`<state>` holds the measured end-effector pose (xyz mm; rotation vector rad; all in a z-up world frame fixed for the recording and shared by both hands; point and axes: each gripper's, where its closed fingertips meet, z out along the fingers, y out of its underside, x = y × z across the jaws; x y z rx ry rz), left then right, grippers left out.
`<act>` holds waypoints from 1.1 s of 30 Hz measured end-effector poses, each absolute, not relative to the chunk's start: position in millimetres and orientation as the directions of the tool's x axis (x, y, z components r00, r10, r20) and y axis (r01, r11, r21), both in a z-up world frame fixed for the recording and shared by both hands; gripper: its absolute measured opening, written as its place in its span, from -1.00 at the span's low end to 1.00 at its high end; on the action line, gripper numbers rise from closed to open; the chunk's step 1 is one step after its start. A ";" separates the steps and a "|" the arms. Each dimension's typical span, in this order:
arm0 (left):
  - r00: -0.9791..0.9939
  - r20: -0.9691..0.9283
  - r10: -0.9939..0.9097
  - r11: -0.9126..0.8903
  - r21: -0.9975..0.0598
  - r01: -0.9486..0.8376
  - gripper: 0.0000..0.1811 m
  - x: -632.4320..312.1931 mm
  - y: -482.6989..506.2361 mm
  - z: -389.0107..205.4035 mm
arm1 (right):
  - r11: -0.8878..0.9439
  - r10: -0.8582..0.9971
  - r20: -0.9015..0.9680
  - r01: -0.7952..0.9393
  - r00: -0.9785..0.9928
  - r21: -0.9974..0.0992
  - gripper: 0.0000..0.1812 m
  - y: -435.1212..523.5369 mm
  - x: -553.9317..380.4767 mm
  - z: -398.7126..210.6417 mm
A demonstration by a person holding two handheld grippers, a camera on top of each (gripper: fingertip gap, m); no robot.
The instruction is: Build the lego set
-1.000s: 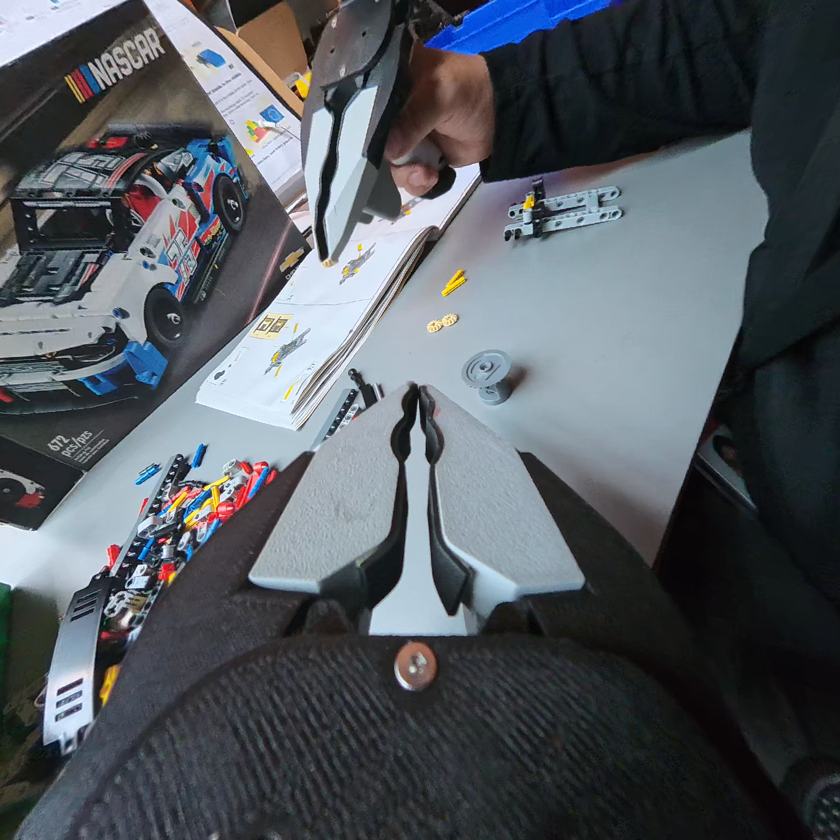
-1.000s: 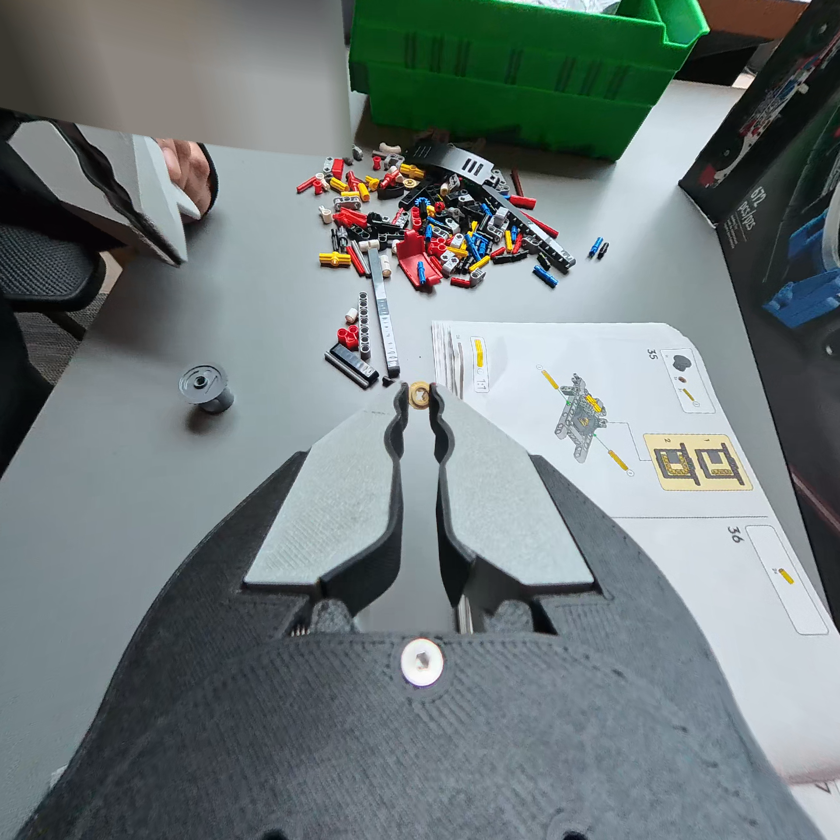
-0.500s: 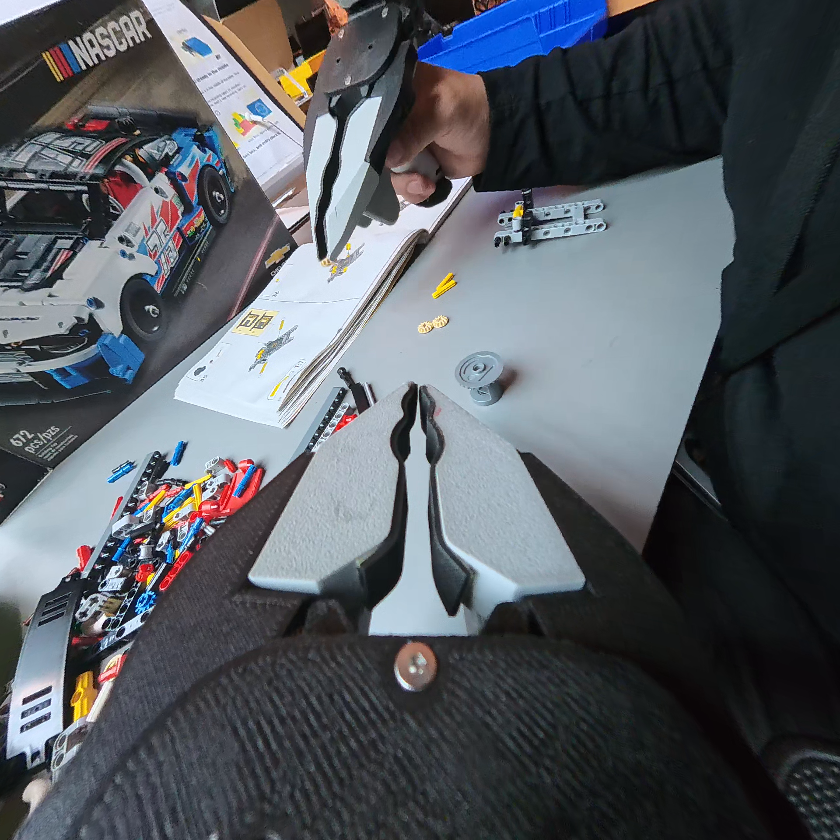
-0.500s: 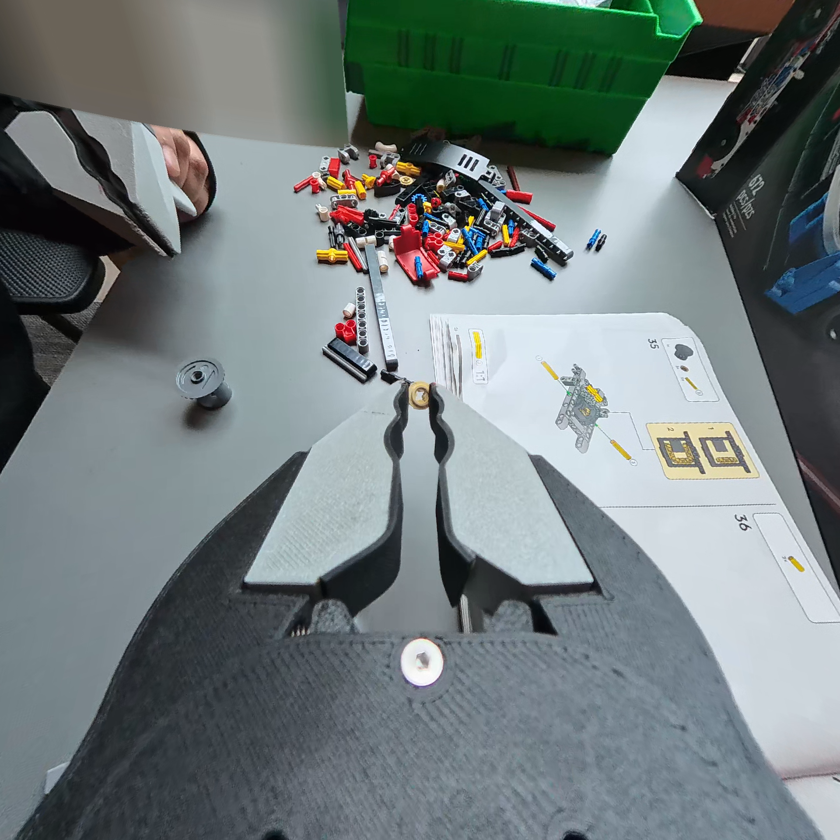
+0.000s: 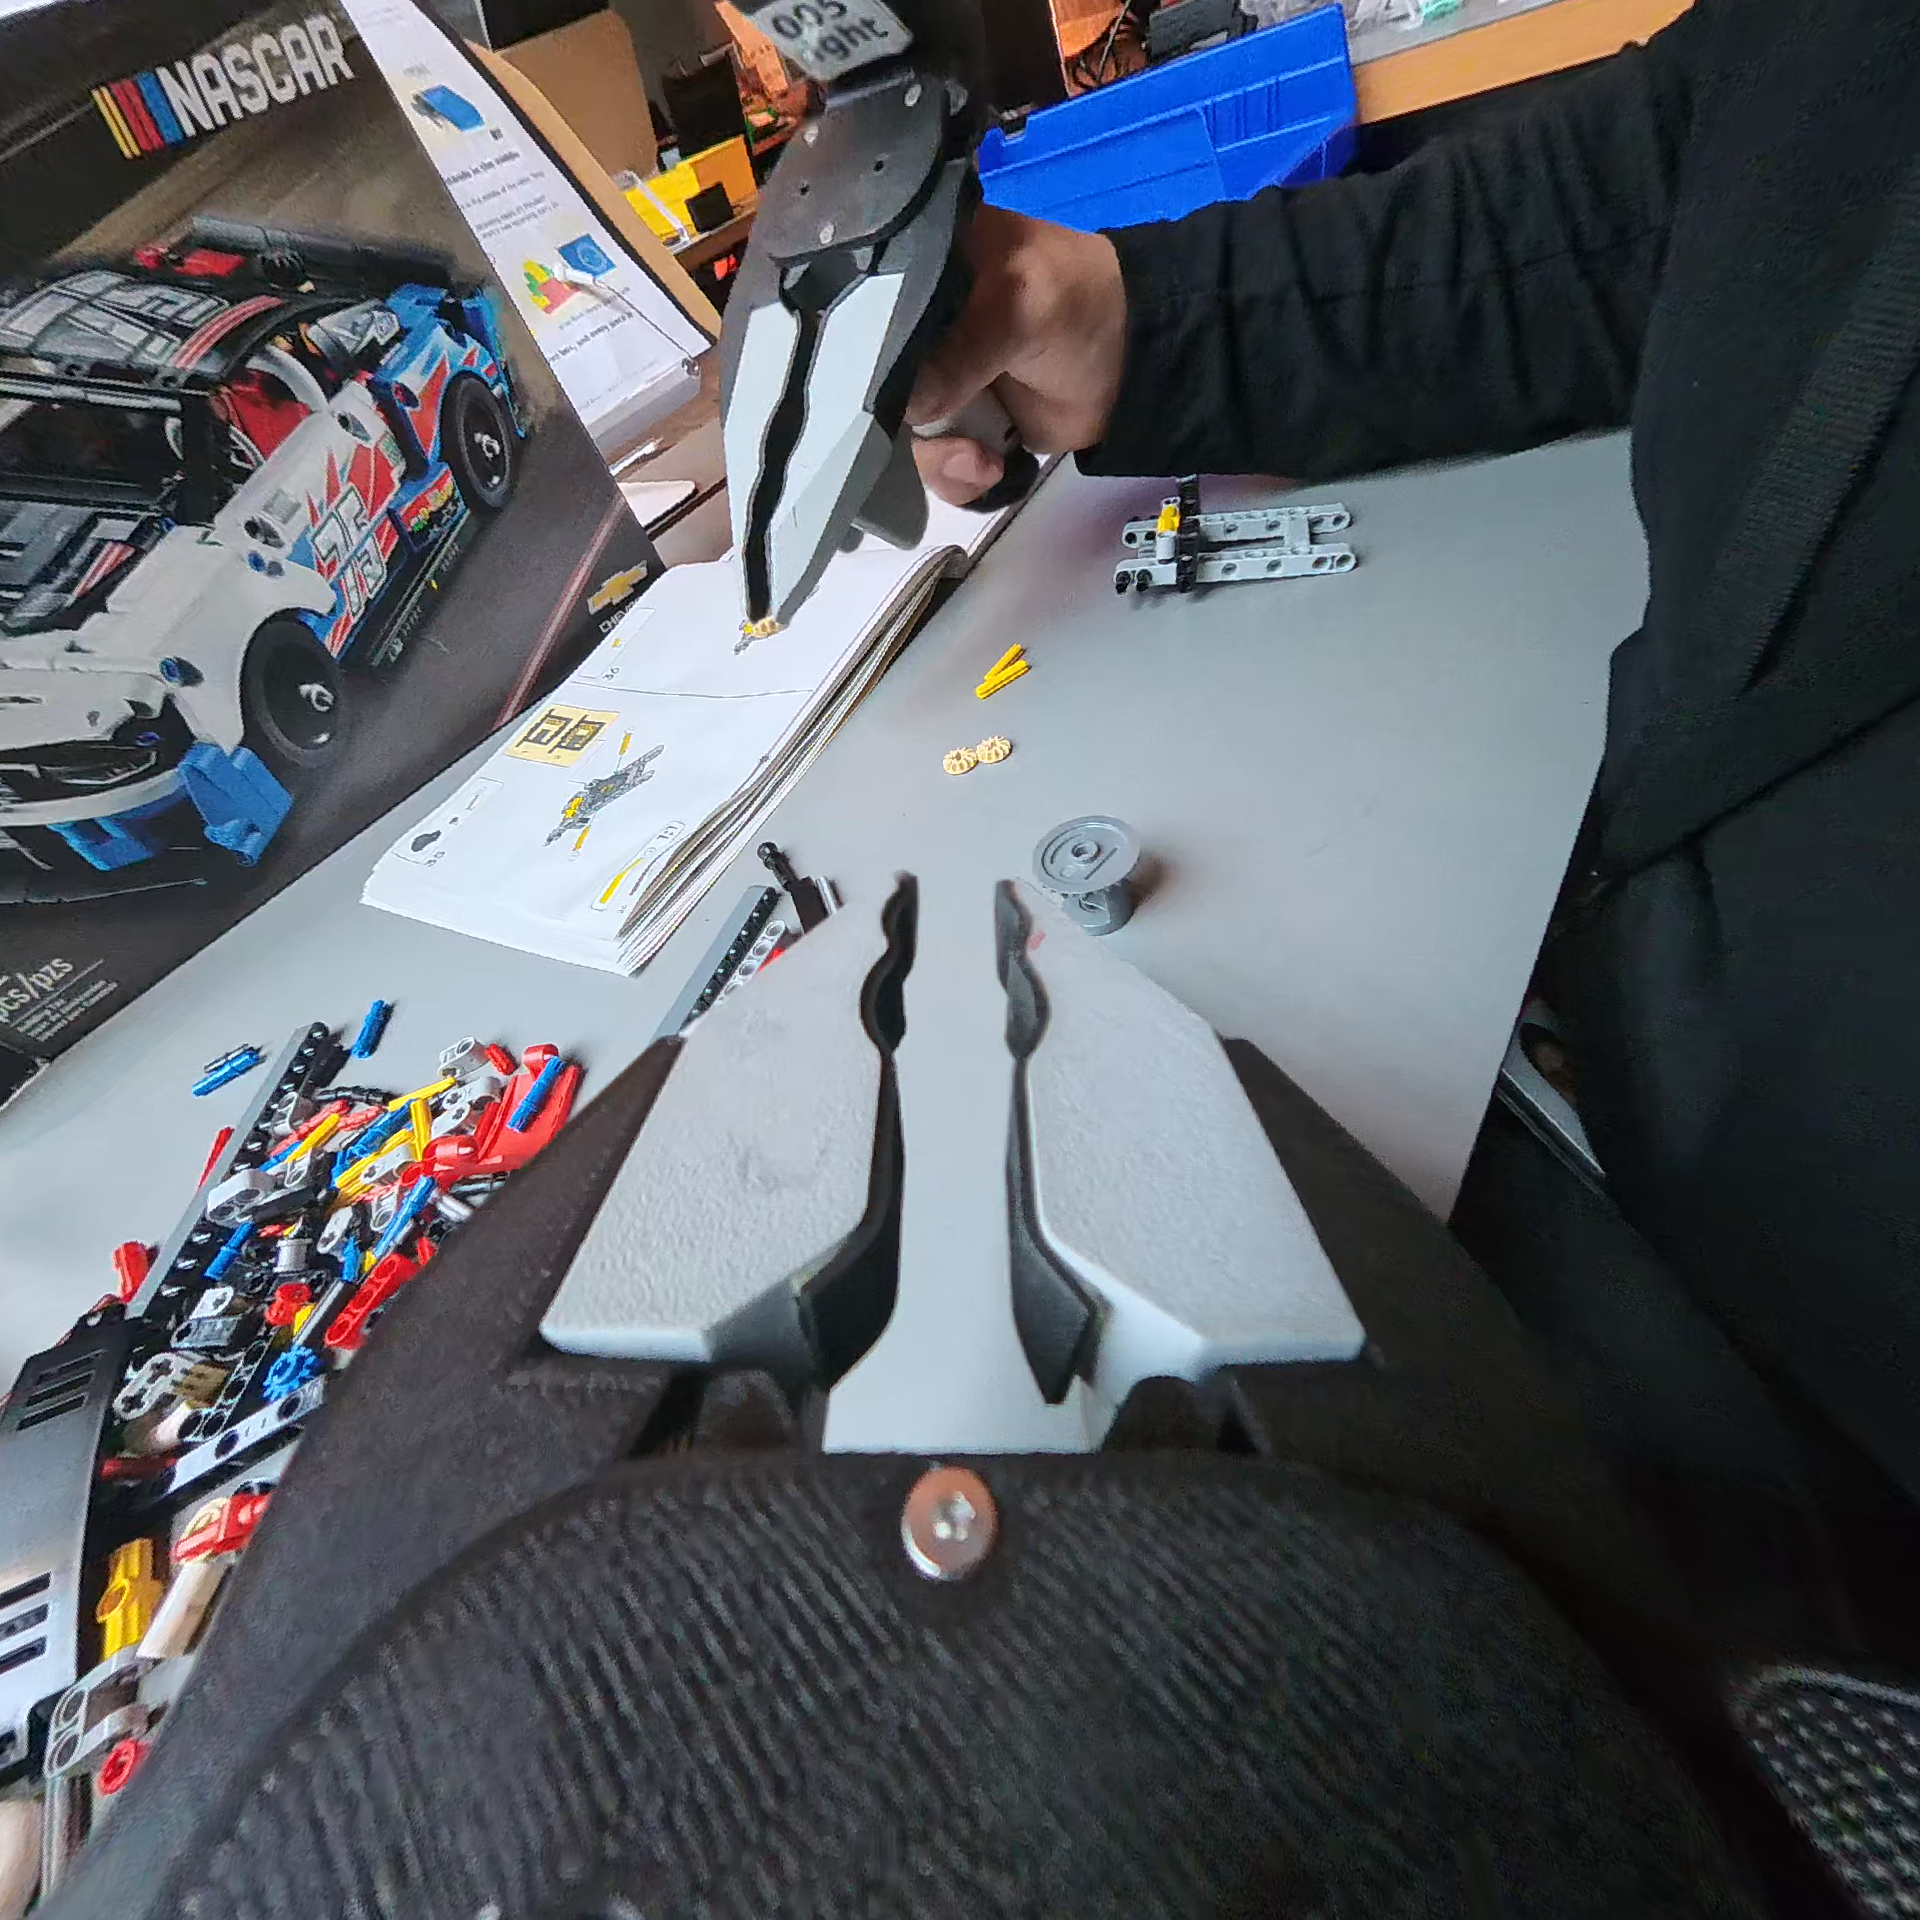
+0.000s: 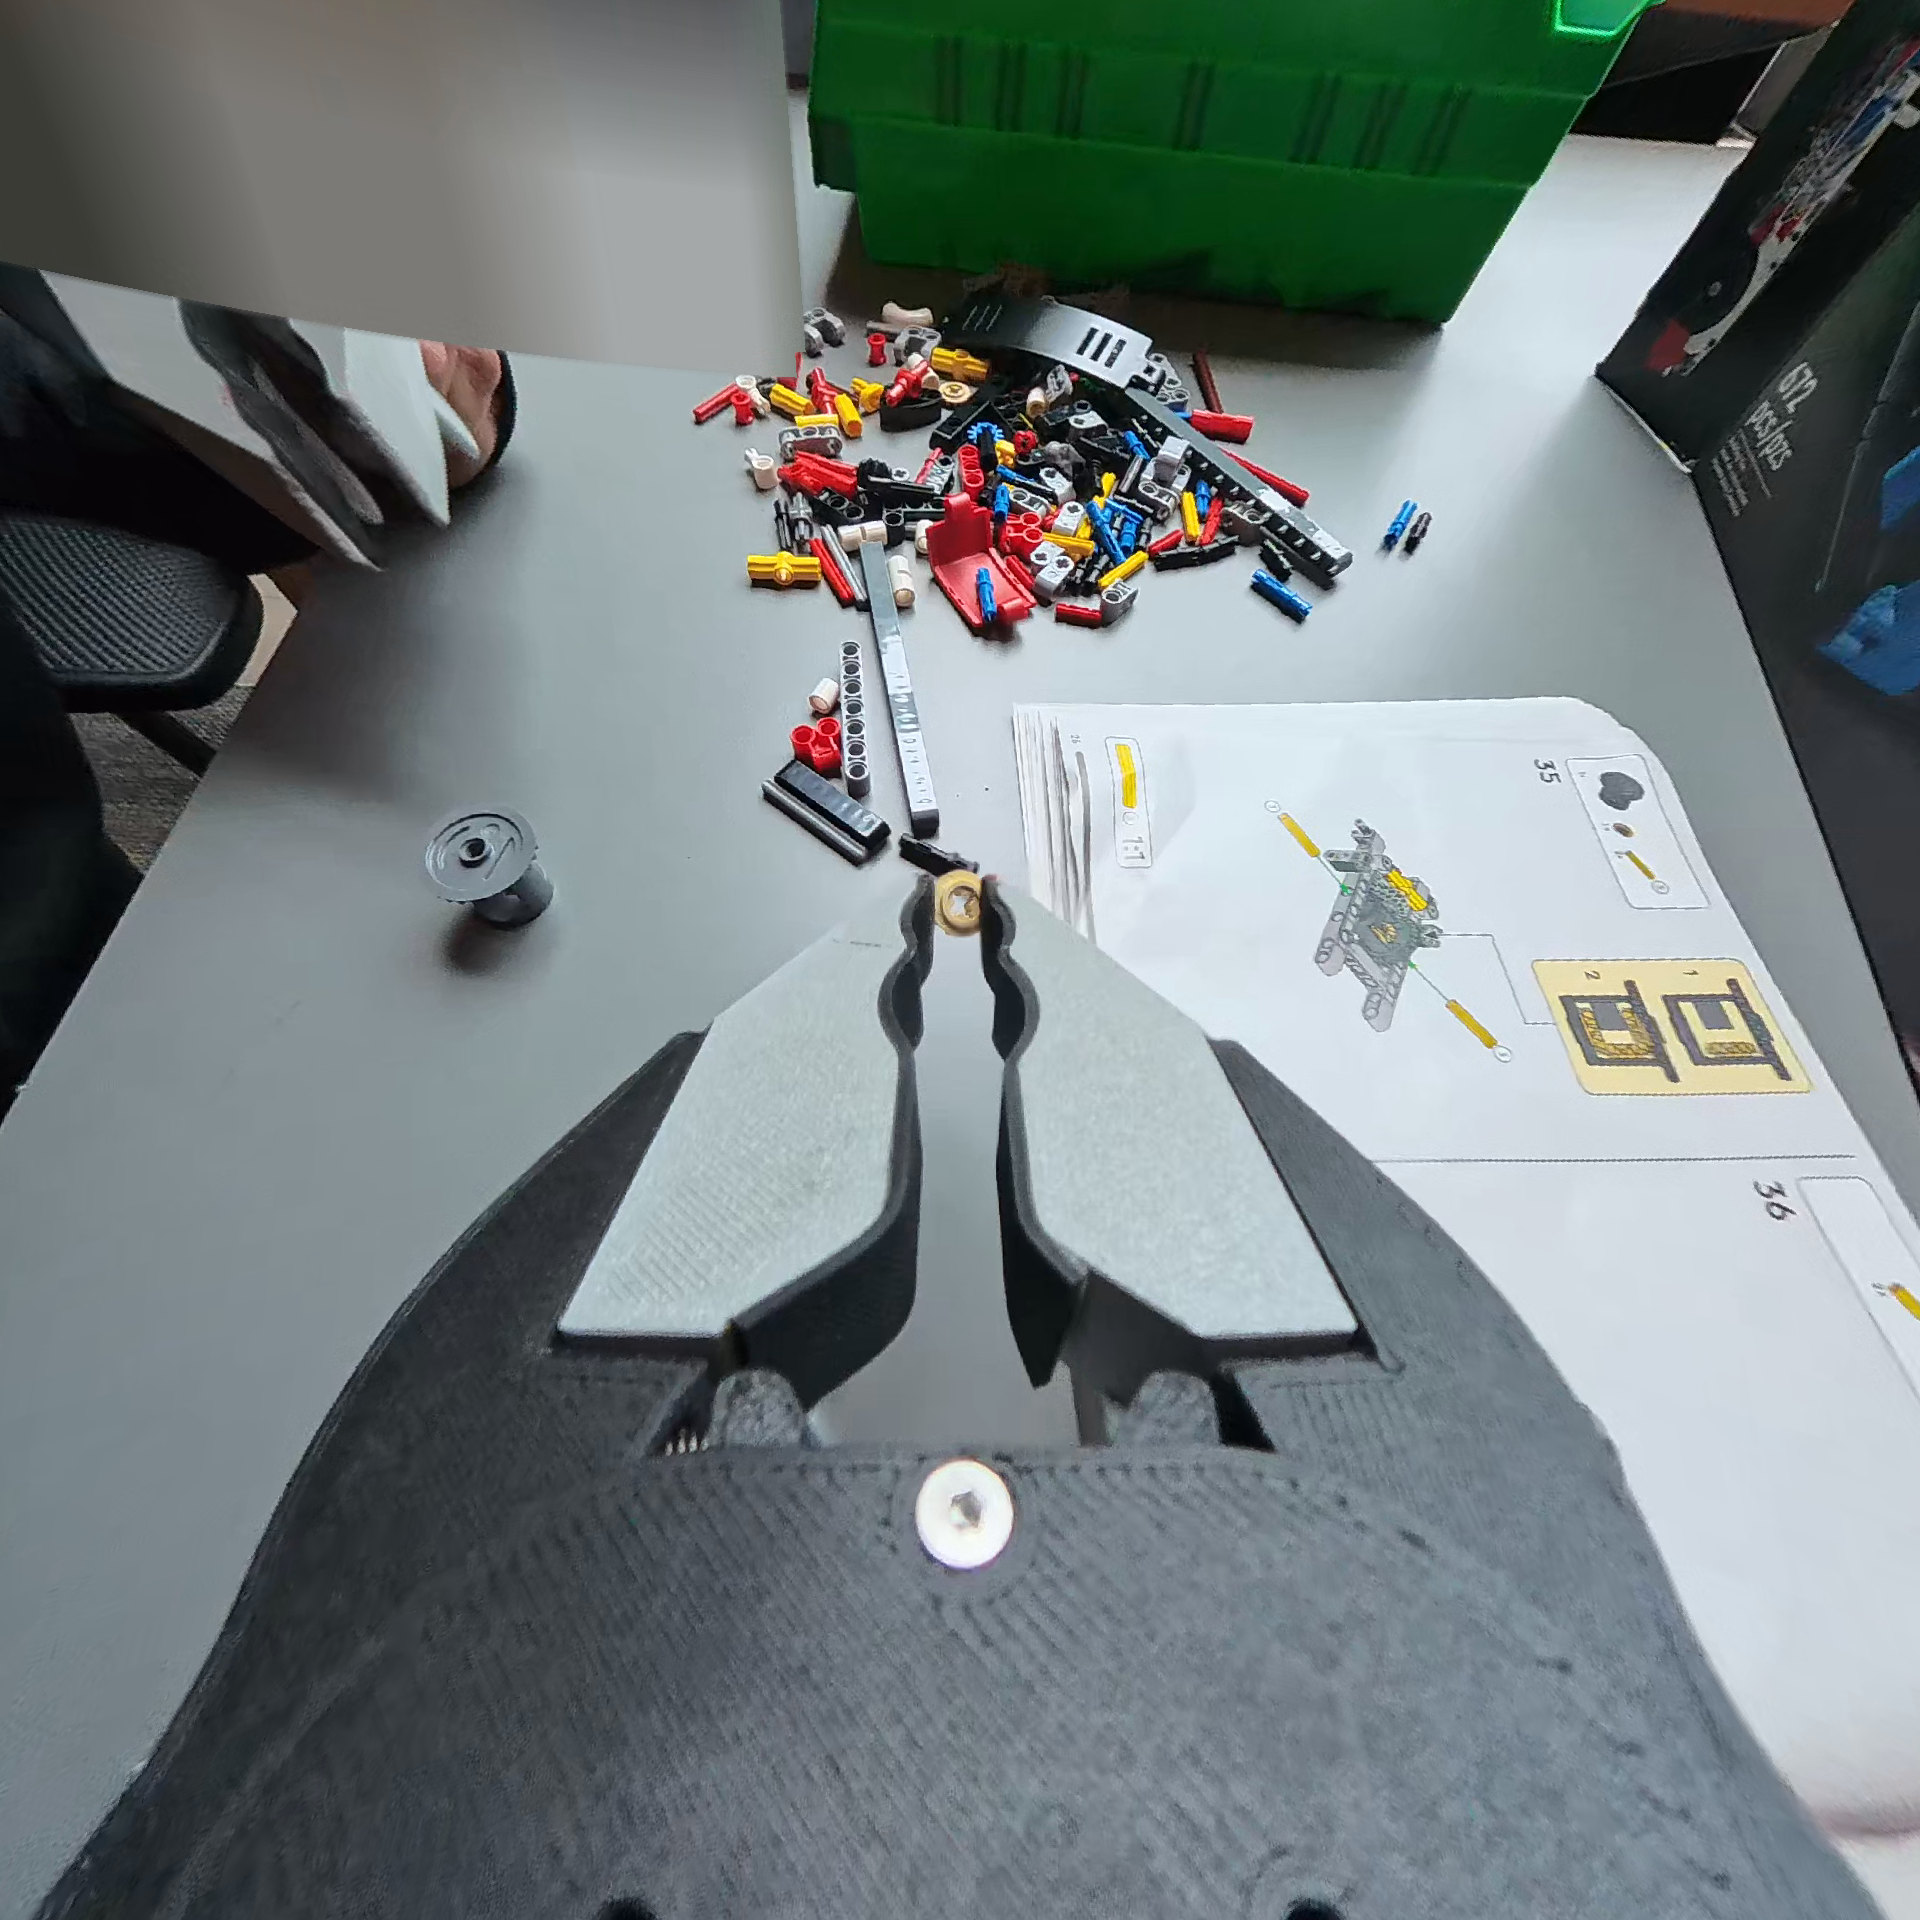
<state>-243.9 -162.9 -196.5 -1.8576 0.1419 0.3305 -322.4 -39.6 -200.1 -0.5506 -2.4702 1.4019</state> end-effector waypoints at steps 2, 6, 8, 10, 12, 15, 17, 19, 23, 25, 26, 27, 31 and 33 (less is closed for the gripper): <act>0.952 -0.298 0.067 -0.315 -0.912 -0.263 -0.85 -244.0 -162.6 -197.6 | 0.473 0.428 0.016 0.209 -0.903 -0.856 -0.95 -41.8 -320.0 -204.6; 0.954 -0.292 0.069 -0.308 -0.916 -0.258 -0.83 -244.2 -163.2 -196.5 | 0.492 0.421 0.021 0.209 -0.907 -0.845 -0.95 -42.6 -318.4 -210.5; 0.955 -0.288 0.068 -0.308 -0.917 -0.255 -0.83 -244.2 -163.3 -196.4 | 0.485 0.420 0.018 0.208 -0.907 -0.849 -1.00 -42.3 -318.2 -209.1; 0.955 -0.289 0.070 -0.308 -0.916 -0.255 -0.83 -244.4 -163.4 -196.4 | 0.478 0.423 0.016 0.208 -0.906 -0.853 -1.00 -41.7 -318.4 -207.6; 0.956 -0.286 0.070 -0.308 -0.917 -0.252 -0.84 -244.6 -163.5 -196.3 | 0.470 0.422 0.011 0.208 -0.906 -0.858 -1.00 -41.9 -318.4 -206.9; 0.956 -0.284 0.071 -0.305 -0.919 -0.250 -0.84 -244.7 -163.9 -195.8 | 0.478 0.418 0.001 0.219 -0.908 -0.851 -1.00 -42.9 -317.9 -211.7; 0.957 -0.283 0.070 -0.304 -0.919 -0.250 -0.84 -244.6 -164.0 -195.7 | 0.492 0.414 0.000 0.224 -0.910 -0.841 -1.00 -43.5 -317.3 -216.4; 0.957 -0.283 0.071 -0.305 -0.919 -0.249 -0.84 -244.7 -164.1 -195.7 | 0.499 0.412 -0.001 0.227 -0.911 -0.837 -1.00 -44.0 -316.8 -218.9; 0.965 -0.255 0.064 -0.317 -0.922 -0.223 -0.84 -246.2 -163.2 -197.6 | 0.445 0.409 -0.036 0.234 -0.912 -0.864 -1.00 -46.1 -316.2 -207.9; 0.977 -0.209 0.047 -0.344 -0.921 -0.181 -0.80 -247.7 -161.3 -202.2 | 0.389 0.414 -0.065 0.241 -0.908 -0.889 -1.00 -45.8 -316.6 -195.0; 0.983 -0.178 0.041 -0.362 -0.920 -0.152 -0.73 -249.3 -160.2 -205.0 | 0.362 0.417 -0.082 0.248 -0.905 -0.898 -1.00 -44.8 -316.8 -189.4; 0.989 -0.142 0.045 -0.378 -0.919 -0.115 -0.70 -252.4 -159.3 -207.3 | 0.337 0.420 -0.103 0.260 -0.902 -0.905 -1.00 -43.4 -316.8 -185.0; 0.998 -0.018 0.065 -0.317 -0.949 0.004 -0.77 -265.2 -153.9 -197.2 | 0.215 0.415 -0.257 0.368 -0.873 -0.905 -1.00 -34.7 -314.4 -176.3; 0.998 0.031 0.060 -0.182 -0.982 0.041 -0.76 -271.3 -145.8 -176.1 | 0.155 0.383 -0.354 0.437 -0.853 -0.886 -1.00 -30.7 -310.0 -174.7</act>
